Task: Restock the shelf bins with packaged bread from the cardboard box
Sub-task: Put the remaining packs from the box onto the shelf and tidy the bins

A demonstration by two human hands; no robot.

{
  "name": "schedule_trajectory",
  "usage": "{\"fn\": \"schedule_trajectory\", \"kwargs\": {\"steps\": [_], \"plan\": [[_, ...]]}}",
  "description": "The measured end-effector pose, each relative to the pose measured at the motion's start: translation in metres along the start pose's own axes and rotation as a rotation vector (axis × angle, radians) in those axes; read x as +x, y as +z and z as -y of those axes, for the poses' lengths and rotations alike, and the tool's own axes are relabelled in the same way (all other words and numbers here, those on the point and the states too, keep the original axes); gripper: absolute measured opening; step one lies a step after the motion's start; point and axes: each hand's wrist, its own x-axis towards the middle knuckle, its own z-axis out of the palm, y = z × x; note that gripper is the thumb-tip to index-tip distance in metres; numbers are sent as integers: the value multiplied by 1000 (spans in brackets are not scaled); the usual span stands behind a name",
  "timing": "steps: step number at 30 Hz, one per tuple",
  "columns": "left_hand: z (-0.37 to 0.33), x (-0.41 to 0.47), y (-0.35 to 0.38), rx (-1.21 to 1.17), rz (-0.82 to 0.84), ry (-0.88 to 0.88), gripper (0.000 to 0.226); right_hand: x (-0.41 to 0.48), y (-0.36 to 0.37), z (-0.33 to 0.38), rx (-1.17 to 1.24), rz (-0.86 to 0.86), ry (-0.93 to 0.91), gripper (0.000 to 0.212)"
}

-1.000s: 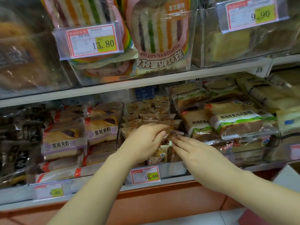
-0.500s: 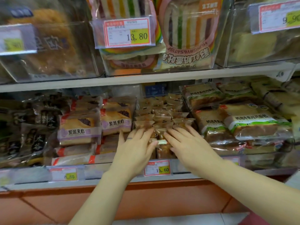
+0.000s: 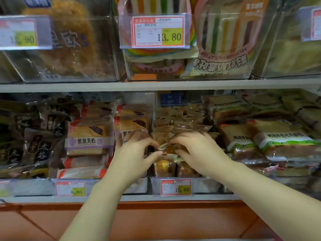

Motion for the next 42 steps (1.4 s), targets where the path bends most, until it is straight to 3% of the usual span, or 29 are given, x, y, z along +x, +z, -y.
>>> {"fn": "schedule_trajectory", "kwargs": {"steps": [3,7,12,16,24,27,29,36,39,42], "plan": [[2,1,-1,-8,25,-11,35,21,-3,4,-56,103,-28,35],[1,1,-3,3,29,15,37,43,-5,6,-24,185,-22,17],[3,1,-1,-8,37,9,38,49,-5,11,82,103,-17,9],[6,1,0,21,58,9,34,47,-5,15,139,3,14,12],[5,1,0,13,40,21,33,45,-3,14,90,227,15,24],[1,2,-5,-68,6,-3,29,35,-13,-5,115,109,82,34],[-4,3,-3,-26,2,-23,33,28,-10,-23,1,82,144,40],[-26,8,16,150,137,28,44,30,-3,-45,-98,336,126,45],[-26,12,13,174,142,10,42,34,-11,-51,32,235,156,43],[-29,18,12,145,120,-5,40,49,-8,-52,-7,206,217,44]]}}
